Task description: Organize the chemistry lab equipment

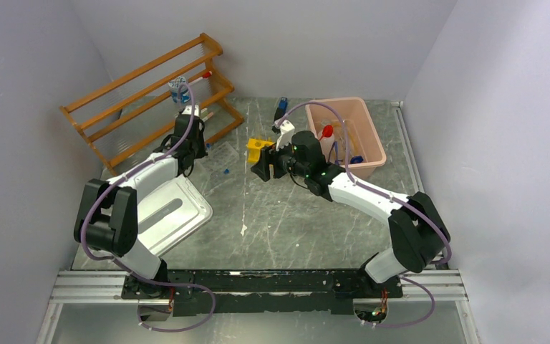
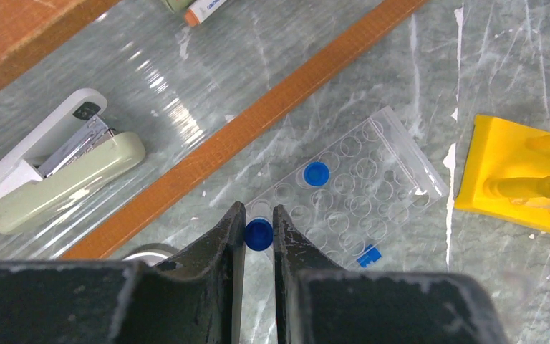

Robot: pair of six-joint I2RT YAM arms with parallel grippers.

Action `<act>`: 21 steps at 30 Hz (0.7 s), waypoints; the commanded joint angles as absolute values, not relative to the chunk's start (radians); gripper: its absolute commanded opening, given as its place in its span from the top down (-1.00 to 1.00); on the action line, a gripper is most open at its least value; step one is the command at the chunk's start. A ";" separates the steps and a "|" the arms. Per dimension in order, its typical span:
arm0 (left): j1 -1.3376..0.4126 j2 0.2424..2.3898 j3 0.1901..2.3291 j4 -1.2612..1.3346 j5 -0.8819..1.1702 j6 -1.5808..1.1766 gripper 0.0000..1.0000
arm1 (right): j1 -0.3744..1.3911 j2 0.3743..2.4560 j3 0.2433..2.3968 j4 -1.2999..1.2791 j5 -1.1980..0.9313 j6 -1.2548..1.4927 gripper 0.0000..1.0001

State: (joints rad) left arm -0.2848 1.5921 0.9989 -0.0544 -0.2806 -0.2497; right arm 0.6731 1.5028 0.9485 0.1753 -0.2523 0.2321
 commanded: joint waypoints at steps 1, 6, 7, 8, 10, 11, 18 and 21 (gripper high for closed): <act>-0.276 1.594 1.015 -0.133 -0.250 -0.259 0.64 | 0.668 1.512 0.977 0.194 -0.240 0.238 -0.36; -0.276 1.588 0.994 -0.097 -0.258 -0.255 0.64 | 0.666 1.523 0.982 0.198 -0.248 0.237 -0.36; -0.276 1.591 0.990 -0.087 -0.260 -0.256 0.64 | 0.667 1.523 0.982 0.199 -0.248 0.237 -0.36; -0.276 1.595 0.987 -0.079 -0.263 -0.254 0.63 | 0.666 1.523 0.980 0.201 -0.249 0.236 -0.36; -0.276 1.606 0.984 -0.063 -0.272 -0.258 0.62 | 0.665 1.524 0.980 0.203 -0.252 0.237 -0.36; -0.276 1.611 0.979 -0.049 -0.275 -0.257 0.62 | 0.665 1.525 0.980 0.202 -0.253 0.237 -0.36; -0.278 1.647 0.971 -0.011 -0.279 -0.257 0.58 | 0.660 1.520 0.973 0.205 -0.253 0.237 -0.36; -0.278 1.661 0.975 -0.013 -0.285 -0.260 0.56 | 0.657 1.519 0.971 0.206 -0.255 0.236 -0.36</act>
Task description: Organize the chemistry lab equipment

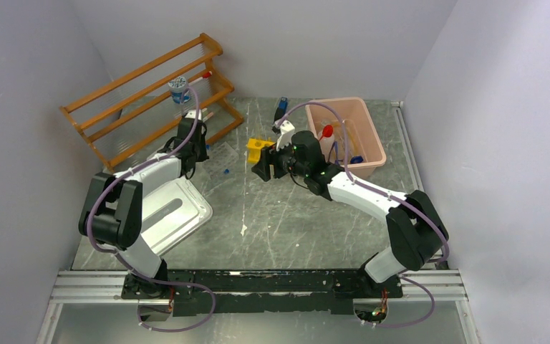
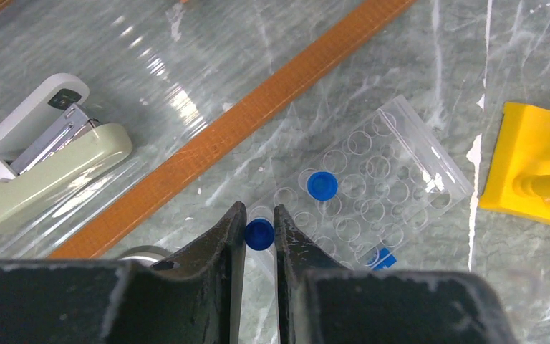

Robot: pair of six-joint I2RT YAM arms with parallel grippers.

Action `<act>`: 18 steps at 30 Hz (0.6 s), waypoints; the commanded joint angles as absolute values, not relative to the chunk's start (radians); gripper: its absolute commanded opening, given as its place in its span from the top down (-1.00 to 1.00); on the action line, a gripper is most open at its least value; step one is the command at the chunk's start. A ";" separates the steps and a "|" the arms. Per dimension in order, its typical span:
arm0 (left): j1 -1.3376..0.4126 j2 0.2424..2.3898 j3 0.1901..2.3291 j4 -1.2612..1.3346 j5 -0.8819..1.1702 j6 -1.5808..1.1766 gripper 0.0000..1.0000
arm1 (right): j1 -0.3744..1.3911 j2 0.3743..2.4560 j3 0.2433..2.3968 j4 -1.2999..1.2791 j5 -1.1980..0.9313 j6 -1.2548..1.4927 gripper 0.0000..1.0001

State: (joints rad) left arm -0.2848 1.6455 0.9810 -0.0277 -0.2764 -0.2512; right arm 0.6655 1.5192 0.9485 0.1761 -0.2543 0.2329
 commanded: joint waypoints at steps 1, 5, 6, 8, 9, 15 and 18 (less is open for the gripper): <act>-0.278 1.665 0.976 -0.015 -0.289 -0.262 0.56 | 0.658 1.520 0.972 0.204 -0.256 0.236 -0.36; -0.278 1.672 0.977 -0.015 -0.300 -0.267 0.52 | 0.655 1.524 0.977 0.204 -0.262 0.236 -0.36; -0.278 1.673 0.976 -0.015 -0.302 -0.268 0.51 | 0.654 1.525 0.978 0.204 -0.261 0.235 -0.36; -0.278 1.672 0.972 -0.015 -0.303 -0.272 0.47 | 0.654 1.526 0.979 0.204 -0.265 0.234 -0.36; -0.278 1.671 0.970 -0.016 -0.302 -0.275 0.46 | 0.654 1.527 0.979 0.206 -0.266 0.235 -0.36; -0.278 1.631 0.978 -0.042 -0.302 -0.298 0.16 | 0.653 1.526 0.981 0.206 -0.268 0.234 -0.36; -0.278 1.580 0.989 -0.066 -0.298 -0.311 -0.08 | 0.652 1.523 0.983 0.203 -0.271 0.237 -0.36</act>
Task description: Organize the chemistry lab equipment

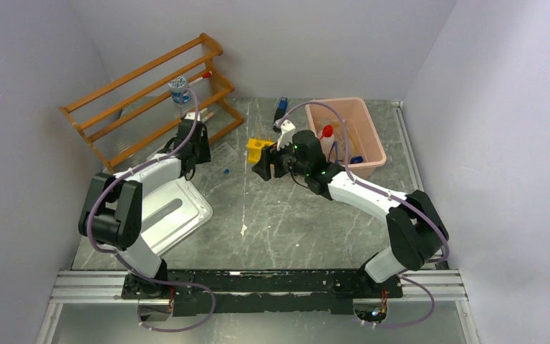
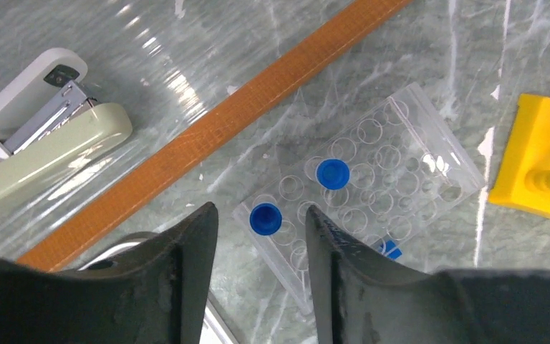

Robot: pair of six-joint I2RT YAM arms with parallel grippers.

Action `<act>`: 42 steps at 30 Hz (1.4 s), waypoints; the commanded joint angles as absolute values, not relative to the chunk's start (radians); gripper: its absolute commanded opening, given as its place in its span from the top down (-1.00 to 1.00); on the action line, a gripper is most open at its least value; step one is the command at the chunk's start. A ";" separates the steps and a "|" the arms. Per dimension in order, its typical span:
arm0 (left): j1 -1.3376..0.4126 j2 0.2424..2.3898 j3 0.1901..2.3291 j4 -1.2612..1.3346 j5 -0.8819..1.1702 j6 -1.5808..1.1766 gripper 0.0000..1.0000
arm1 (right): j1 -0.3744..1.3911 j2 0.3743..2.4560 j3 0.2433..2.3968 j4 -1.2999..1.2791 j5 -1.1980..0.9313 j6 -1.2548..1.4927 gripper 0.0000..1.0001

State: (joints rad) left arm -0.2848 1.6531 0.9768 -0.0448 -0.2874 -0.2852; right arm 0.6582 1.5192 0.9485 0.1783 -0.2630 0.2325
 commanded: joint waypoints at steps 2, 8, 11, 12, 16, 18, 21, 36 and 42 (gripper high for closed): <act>-0.278 1.539 0.994 -0.080 -0.297 -0.317 -0.19 | 0.651 1.517 0.980 0.203 -0.273 0.238 -0.36; -0.279 1.414 0.986 -0.133 -0.209 -0.302 -0.32 | 0.651 1.497 0.960 0.206 -0.276 0.251 -0.36; -0.286 1.348 0.946 -0.130 -0.098 -0.277 -0.29 | 0.652 1.484 0.945 0.206 -0.269 0.265 -0.36; -0.293 1.334 0.931 -0.120 -0.054 -0.260 -0.28 | 0.651 1.481 0.939 0.206 -0.266 0.271 -0.36; -0.361 1.324 0.892 -0.102 0.068 -0.178 -0.25 | 0.652 1.465 0.912 0.211 -0.249 0.297 -0.35; -0.404 1.354 0.904 -0.118 0.081 -0.141 -0.19 | 0.651 1.457 0.900 0.218 -0.238 0.309 -0.33; -0.443 1.443 0.970 -0.191 0.037 -0.115 -0.05 | 0.651 1.447 0.890 0.221 -0.230 0.321 -0.31; -0.544 1.764 1.143 -0.342 -0.099 -0.062 0.06 | 0.646 1.421 0.877 0.202 -0.191 0.301 -0.24; -0.551 1.799 1.147 -0.344 -0.183 -0.080 -0.15 | 0.642 1.422 0.879 0.196 -0.193 0.289 -0.24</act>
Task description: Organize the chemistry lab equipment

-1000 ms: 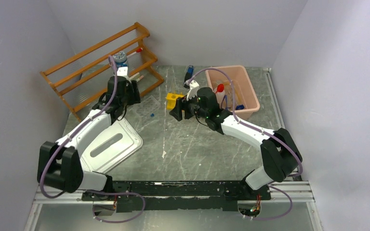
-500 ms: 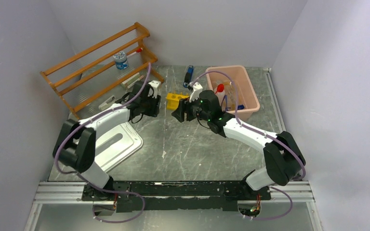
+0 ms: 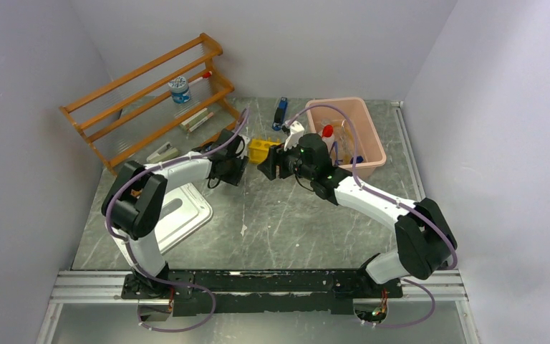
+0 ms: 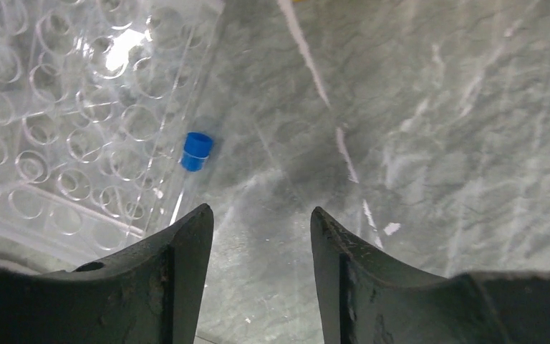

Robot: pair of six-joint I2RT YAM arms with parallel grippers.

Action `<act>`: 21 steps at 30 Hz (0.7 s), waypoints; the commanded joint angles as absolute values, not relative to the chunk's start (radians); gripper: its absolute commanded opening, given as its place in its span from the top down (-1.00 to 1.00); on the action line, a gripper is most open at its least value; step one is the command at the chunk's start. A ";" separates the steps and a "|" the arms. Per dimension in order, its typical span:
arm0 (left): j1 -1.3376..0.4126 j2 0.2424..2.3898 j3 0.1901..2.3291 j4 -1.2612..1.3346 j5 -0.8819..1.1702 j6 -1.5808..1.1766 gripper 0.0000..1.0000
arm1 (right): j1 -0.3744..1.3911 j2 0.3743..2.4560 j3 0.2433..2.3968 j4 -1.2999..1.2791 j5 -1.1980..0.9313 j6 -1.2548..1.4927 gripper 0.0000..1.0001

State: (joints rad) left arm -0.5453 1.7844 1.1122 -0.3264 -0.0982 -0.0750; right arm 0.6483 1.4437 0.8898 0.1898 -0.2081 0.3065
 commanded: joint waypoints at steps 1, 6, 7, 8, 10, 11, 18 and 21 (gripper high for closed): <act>-0.554 1.806 1.151 -0.345 -0.190 -0.082 -0.17 | 0.641 1.421 0.879 0.196 -0.193 0.288 -0.24; -0.568 1.828 1.161 -0.347 -0.230 -0.087 -0.21 | 0.641 1.415 0.873 0.194 -0.190 0.283 -0.24; -0.570 1.829 1.160 -0.343 -0.238 -0.087 -0.22 | 0.640 1.412 0.873 0.191 -0.189 0.282 -0.24; -0.571 1.829 1.158 -0.338 -0.249 -0.089 -0.22 | 0.639 1.410 0.872 0.190 -0.187 0.281 -0.24; -0.572 1.831 1.150 -0.326 -0.268 -0.090 -0.23 | 0.640 1.407 0.871 0.189 -0.185 0.279 -0.24; -0.572 1.834 1.149 -0.323 -0.278 -0.089 -0.24 | 0.639 1.406 0.870 0.189 -0.185 0.278 -0.24; -0.572 1.858 1.157 -0.305 -0.318 -0.070 -0.25 | 0.638 1.404 0.867 0.188 -0.188 0.284 -0.24; -0.572 1.876 1.159 -0.300 -0.312 -0.068 -0.24 | 0.638 1.404 0.867 0.189 -0.187 0.284 -0.24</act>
